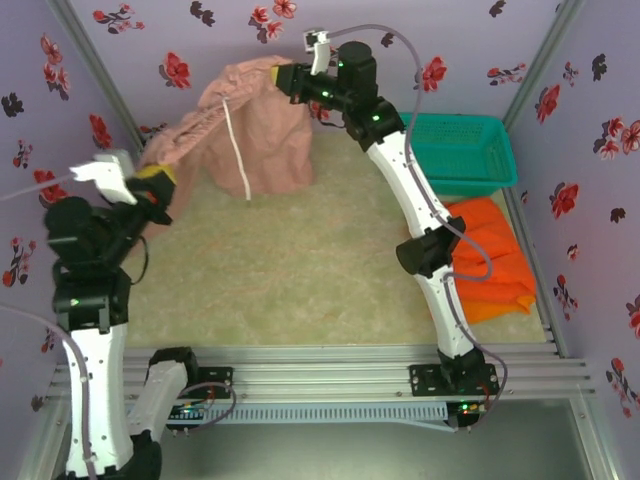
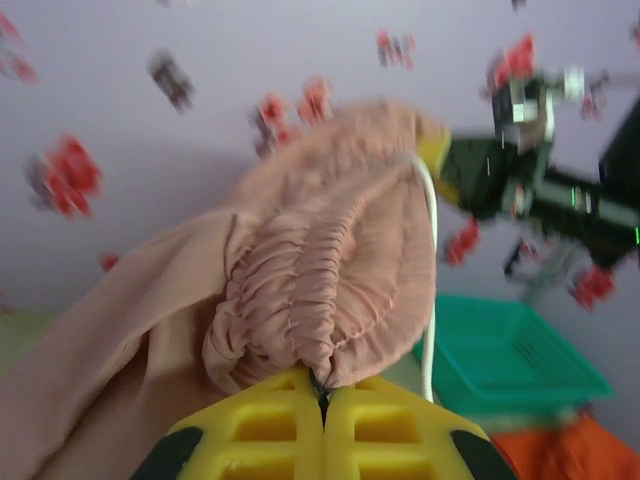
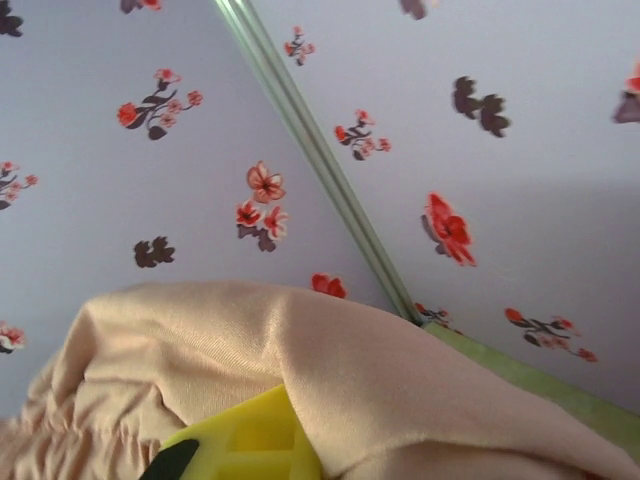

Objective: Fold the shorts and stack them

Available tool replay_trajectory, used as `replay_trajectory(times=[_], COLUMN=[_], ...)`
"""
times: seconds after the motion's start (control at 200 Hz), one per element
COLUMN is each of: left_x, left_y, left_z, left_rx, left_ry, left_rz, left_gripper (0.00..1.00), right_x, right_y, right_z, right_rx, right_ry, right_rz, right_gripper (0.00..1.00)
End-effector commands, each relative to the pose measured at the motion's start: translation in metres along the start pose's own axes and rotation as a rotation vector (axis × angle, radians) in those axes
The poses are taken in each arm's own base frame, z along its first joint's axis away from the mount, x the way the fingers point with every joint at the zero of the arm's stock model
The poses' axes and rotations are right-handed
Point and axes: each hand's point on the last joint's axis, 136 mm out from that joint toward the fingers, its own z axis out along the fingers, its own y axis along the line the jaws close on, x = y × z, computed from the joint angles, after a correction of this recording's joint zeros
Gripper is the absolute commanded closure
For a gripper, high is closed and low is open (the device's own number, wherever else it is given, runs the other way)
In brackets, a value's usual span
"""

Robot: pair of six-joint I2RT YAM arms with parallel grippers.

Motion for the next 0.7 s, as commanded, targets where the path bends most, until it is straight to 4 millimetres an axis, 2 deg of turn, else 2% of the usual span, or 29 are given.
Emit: replay_trajectory(times=[0.0, 0.1, 0.15, 0.26, 0.34, 0.41, 0.495, 0.54, 0.565, 0.575, 0.595, 0.66, 0.695], left_x=[0.039, 0.106, 0.143, 0.207, 0.25, 0.282, 0.318, 0.335, 0.343, 0.346, 0.351, 0.358, 0.356], left_y=[-0.025, -0.053, -0.067, -0.106, -0.14, -0.173, -0.208, -0.224, -0.232, -0.234, -0.238, -0.247, -0.247], left_z=[0.013, 0.03, 0.037, 0.046, 0.05, 0.053, 0.056, 0.057, 0.058, 0.059, 0.059, 0.063, 0.063], left_rx=[0.137, 0.219, 0.244, 0.313, 0.383, 0.451, 0.529, 0.574, 0.595, 0.603, 0.618, 0.639, 0.64], left_ry=[0.027, 0.145, 0.207, 0.303, 0.382, 0.451, 0.54, 0.588, 0.615, 0.625, 0.644, 0.676, 0.669], left_rz=[-0.036, -0.045, -0.034, -0.008, 0.005, 0.017, 0.025, 0.02, 0.009, 0.006, -0.001, -0.011, -0.01], left_gripper=[1.0, 1.0, 1.0, 1.0, 1.0, 1.0, 1.0, 1.0, 0.96, 0.94, 0.88, 0.58, 0.47], right_x=[0.017, 0.049, 0.063, 0.085, 0.097, 0.106, 0.116, 0.125, 0.136, 0.133, 0.139, 0.149, 0.155], right_y=[-0.061, -0.09, -0.105, -0.133, -0.137, -0.133, -0.128, -0.134, -0.14, -0.138, -0.141, -0.142, -0.142], right_z=[0.002, 0.001, -0.003, -0.021, -0.035, -0.046, -0.063, -0.075, -0.083, -0.085, -0.092, -0.11, -0.119], right_rx=[0.099, 0.174, 0.223, 0.322, 0.362, 0.389, 0.448, 0.511, 0.55, 0.557, 0.58, 0.626, 0.648], right_ry=[0.027, 0.124, 0.174, 0.269, 0.333, 0.388, 0.445, 0.473, 0.499, 0.492, 0.508, 0.532, 0.546], right_rz=[0.037, 0.03, 0.03, 0.055, 0.077, 0.089, 0.083, 0.08, 0.086, 0.079, 0.081, 0.068, 0.066], right_gripper=[0.85, 0.7, 0.54, 0.38, 0.33, 0.27, 0.26, 0.25, 0.24, 0.24, 0.24, 0.23, 0.21])
